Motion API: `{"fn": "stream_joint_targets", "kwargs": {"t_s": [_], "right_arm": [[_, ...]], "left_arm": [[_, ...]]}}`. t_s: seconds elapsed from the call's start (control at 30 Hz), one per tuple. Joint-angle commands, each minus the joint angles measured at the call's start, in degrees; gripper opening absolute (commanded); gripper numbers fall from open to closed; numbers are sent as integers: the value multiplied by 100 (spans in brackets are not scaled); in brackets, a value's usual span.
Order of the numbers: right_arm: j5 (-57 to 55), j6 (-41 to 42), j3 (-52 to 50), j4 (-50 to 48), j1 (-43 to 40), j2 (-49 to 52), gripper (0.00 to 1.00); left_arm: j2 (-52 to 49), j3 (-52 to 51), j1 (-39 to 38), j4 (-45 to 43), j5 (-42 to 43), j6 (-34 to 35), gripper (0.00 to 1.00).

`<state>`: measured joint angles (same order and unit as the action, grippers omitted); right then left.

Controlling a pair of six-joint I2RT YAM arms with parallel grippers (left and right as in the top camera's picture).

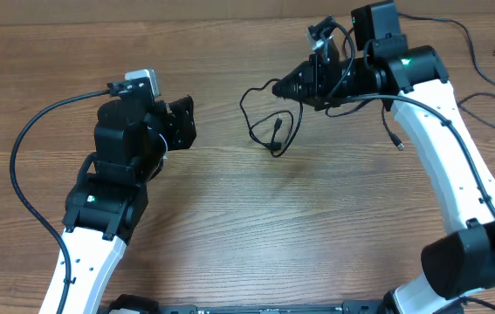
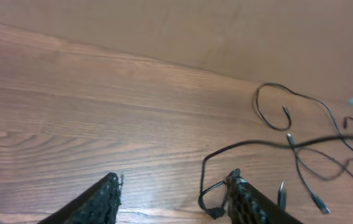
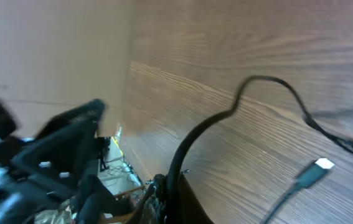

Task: Untangle cables

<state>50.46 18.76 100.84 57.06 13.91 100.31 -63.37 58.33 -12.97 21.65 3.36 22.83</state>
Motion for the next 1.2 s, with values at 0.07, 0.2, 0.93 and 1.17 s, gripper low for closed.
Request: {"fn": "stream_joint_targets", "kwargs": {"t_s": [0.07, 0.2, 0.93, 1.17], "right_arm": [[238, 219, 616, -52, -15, -688, 4], [614, 398, 929, -286, -11, -839, 4], [1676, 3847, 1110, -3740, -11, -896, 4], [1679, 4004, 1110, -3681, -11, -896, 4]], "left_arm": [[79, 109, 31, -94, 927, -612, 61], [76, 109, 24, -127, 2124, -1250, 63], [-369, 109, 20, -459, 2992, -2146, 58], [-372, 109, 20, -776, 1871, -1491, 63]]}}
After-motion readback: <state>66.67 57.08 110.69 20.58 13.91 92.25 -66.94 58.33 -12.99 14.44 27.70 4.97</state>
